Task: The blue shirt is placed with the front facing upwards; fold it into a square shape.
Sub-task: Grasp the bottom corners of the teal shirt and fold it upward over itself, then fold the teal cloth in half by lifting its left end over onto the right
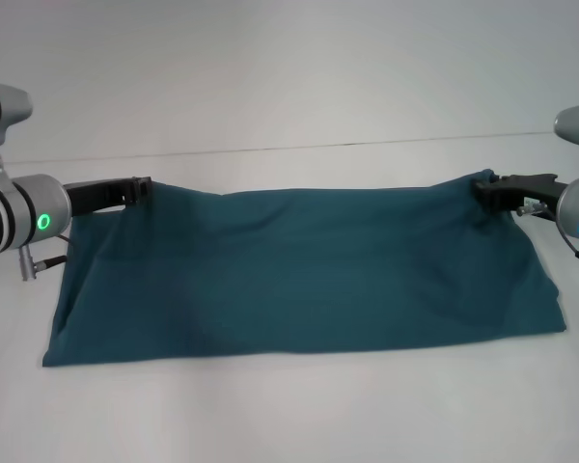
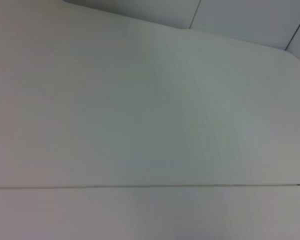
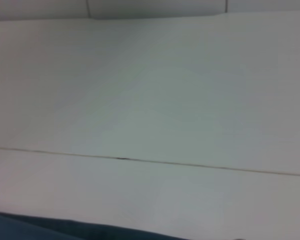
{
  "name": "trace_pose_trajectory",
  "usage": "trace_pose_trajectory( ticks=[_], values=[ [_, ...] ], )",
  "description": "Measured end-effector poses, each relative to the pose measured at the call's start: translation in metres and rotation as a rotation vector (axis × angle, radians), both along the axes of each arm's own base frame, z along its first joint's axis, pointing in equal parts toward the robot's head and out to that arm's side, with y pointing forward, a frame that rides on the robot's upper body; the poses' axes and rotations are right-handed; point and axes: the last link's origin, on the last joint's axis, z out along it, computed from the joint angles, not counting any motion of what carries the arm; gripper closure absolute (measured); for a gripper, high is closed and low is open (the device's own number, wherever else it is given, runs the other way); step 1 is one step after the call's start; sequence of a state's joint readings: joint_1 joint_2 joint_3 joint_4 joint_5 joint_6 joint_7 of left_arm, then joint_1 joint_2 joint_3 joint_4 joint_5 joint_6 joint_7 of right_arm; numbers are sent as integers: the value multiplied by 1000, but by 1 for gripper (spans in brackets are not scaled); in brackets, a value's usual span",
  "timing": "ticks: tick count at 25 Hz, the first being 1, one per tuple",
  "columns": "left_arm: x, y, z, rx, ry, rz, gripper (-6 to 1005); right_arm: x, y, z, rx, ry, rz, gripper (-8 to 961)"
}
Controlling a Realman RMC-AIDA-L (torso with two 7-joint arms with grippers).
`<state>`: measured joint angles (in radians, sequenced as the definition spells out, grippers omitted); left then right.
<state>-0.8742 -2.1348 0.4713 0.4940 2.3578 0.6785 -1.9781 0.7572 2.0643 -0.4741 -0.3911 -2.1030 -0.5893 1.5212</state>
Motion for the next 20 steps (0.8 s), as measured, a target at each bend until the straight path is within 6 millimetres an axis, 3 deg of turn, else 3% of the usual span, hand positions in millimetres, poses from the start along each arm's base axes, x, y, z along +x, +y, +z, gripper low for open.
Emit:
trace_pose_trajectory(
  ticks=[3,7,14,16,20],
  values=[
    [-3,2,5,35,-2,18,966,4,1,5,37,12,-22,844],
    [-9,4,15,90,-19,40,796,8,3,15,69,7,-37,815],
    [-21,-5,31,118,-72,55,452,11,2,30,107,12,-23,508],
    [-22,-14,38,80,-122,39,317,13,-3,34,115,36,-13,423],
    [-22,-26,43,31,-165,4,175,17,-19,41,111,124,28,249]
  ],
)
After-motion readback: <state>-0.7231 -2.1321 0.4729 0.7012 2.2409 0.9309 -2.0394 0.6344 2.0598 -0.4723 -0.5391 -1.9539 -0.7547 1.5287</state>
